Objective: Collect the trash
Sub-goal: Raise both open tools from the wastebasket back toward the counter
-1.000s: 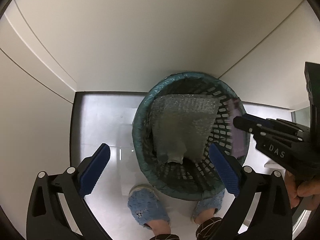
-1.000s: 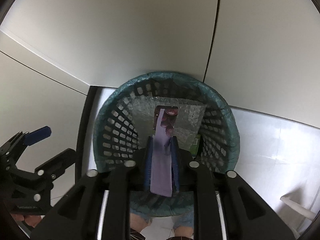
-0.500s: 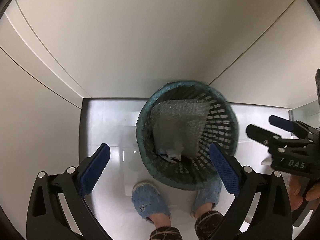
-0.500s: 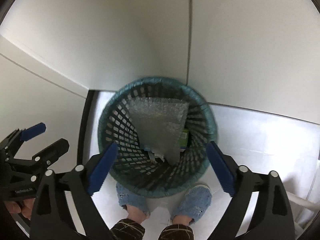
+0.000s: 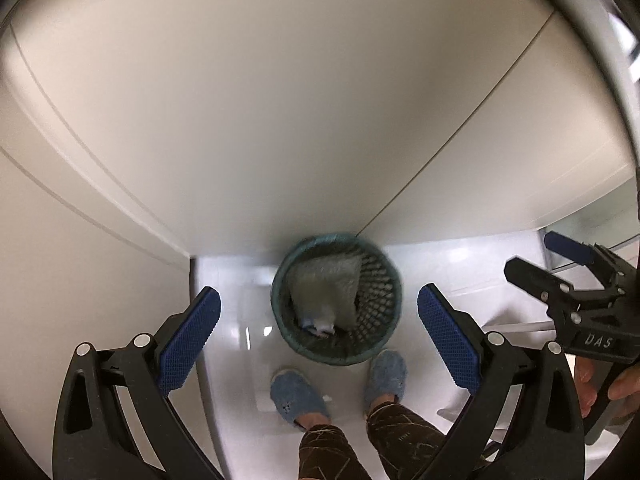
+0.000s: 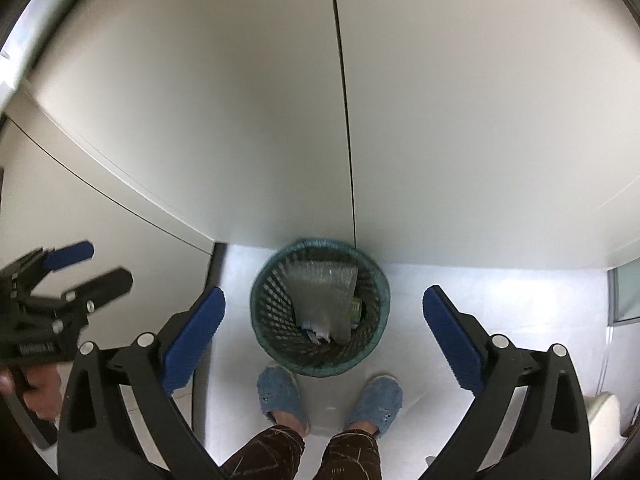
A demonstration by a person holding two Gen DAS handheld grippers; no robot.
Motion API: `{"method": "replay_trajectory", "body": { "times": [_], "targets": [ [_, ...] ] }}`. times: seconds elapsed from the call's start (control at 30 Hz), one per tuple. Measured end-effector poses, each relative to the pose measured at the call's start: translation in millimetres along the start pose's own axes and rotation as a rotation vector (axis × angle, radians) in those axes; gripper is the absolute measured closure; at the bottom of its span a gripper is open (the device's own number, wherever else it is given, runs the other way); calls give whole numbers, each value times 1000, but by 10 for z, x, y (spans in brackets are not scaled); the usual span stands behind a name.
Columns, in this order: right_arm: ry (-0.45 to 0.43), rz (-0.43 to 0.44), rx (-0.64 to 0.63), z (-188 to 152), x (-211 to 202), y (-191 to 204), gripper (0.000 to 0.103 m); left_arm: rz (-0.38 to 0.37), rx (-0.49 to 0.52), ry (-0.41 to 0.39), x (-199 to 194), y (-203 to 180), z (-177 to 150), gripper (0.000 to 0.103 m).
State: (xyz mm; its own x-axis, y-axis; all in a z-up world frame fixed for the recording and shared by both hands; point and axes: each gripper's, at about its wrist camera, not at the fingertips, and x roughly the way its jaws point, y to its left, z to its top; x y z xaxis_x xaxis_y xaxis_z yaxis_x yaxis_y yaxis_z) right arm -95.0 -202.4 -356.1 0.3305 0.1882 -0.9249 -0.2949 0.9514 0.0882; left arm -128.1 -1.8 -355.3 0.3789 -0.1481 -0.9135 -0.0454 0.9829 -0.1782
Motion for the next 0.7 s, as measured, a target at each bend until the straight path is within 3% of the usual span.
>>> {"method": "replay_trajectory", "body": {
  "times": [0.37, 0.7],
  "targets": [
    [-96, 28, 50, 657, -1424, 192, 8, -24, -1, -124, -1679, -9, 827, 6],
    [-254, -12, -10, 1544, -2375, 441, 8, 9, 85, -246, -2543, -186, 1718, 6]
  ]
}}
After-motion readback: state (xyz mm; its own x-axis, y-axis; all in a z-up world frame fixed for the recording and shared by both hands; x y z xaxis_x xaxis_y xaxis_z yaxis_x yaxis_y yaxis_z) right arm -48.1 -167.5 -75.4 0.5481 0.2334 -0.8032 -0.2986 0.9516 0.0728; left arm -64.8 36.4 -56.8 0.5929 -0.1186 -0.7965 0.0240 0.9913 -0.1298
